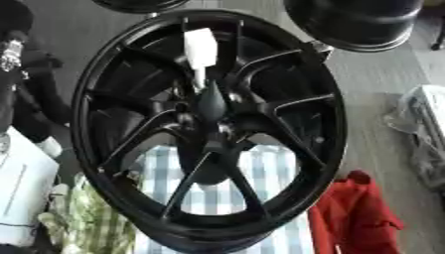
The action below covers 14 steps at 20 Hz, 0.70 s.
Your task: Pull the pin out of the wheel hub.
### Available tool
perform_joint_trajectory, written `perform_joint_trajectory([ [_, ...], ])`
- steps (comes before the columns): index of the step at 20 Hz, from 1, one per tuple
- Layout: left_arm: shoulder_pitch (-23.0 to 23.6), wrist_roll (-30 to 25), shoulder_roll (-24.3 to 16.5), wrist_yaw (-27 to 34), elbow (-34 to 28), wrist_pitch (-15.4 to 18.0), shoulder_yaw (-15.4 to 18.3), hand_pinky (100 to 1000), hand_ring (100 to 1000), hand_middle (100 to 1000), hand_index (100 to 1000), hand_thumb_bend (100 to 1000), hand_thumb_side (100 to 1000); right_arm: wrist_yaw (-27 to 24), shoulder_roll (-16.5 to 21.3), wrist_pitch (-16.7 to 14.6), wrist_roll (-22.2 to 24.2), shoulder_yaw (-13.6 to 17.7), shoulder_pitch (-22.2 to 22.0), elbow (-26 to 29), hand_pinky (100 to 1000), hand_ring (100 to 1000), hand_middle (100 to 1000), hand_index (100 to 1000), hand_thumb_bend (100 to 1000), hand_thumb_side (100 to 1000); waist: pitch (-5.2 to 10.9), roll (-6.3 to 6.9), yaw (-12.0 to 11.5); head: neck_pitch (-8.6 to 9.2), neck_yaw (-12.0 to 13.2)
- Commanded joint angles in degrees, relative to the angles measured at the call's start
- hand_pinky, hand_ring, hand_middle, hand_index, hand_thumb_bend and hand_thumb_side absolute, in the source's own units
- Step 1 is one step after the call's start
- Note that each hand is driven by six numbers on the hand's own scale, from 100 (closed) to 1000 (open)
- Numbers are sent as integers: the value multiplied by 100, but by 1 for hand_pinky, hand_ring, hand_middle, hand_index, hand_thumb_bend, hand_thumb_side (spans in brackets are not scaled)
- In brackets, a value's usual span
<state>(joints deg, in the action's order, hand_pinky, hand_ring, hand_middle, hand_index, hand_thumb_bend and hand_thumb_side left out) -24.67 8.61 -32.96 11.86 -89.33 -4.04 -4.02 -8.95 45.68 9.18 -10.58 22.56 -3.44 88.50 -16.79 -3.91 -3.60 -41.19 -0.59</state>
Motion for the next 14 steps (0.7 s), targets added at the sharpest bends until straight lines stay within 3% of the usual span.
perform_joint_trajectory([
  [1,-54,-1,-134,31,-113,5,74,763,838,770,798,100,863,-279,85,13,-375,95,103,47,907,833,892,911,124,657,73,13,1,57,-21],
  [3,-53,-12,-118,33,-114,-1,64,763,839,770,798,100,864,-437,49,39,-621,79,198,101,904,813,867,895,132,617,74,11,-5,52,-37],
  [4,-54,-16,-107,34,-113,-4,61,763,839,770,798,100,861,-556,29,40,-772,65,257,136,900,788,831,860,187,582,75,8,-8,48,-46],
  [5,-56,-18,-94,36,-113,-7,60,763,839,770,798,100,866,-702,10,20,-917,34,312,182,895,774,809,833,100,568,76,6,-13,48,-55],
  [6,-67,-19,-70,40,-116,-9,60,763,839,770,798,100,866,-896,-22,-38,-1057,-13,399,255,894,766,791,807,100,538,77,6,-22,49,-62],
  [10,-148,-3,103,86,-142,-19,75,763,841,770,798,100,867,-1926,-297,-627,-1357,-252,906,560,907,763,782,800,100,527,91,22,-66,42,-93],
  [14,-269,1,332,150,-177,-38,73,763,841,770,797,100,867,-2309,-653,-1062,-1172,-474,1461,562,910,767,785,808,100,510,94,42,-129,61,-133],
])
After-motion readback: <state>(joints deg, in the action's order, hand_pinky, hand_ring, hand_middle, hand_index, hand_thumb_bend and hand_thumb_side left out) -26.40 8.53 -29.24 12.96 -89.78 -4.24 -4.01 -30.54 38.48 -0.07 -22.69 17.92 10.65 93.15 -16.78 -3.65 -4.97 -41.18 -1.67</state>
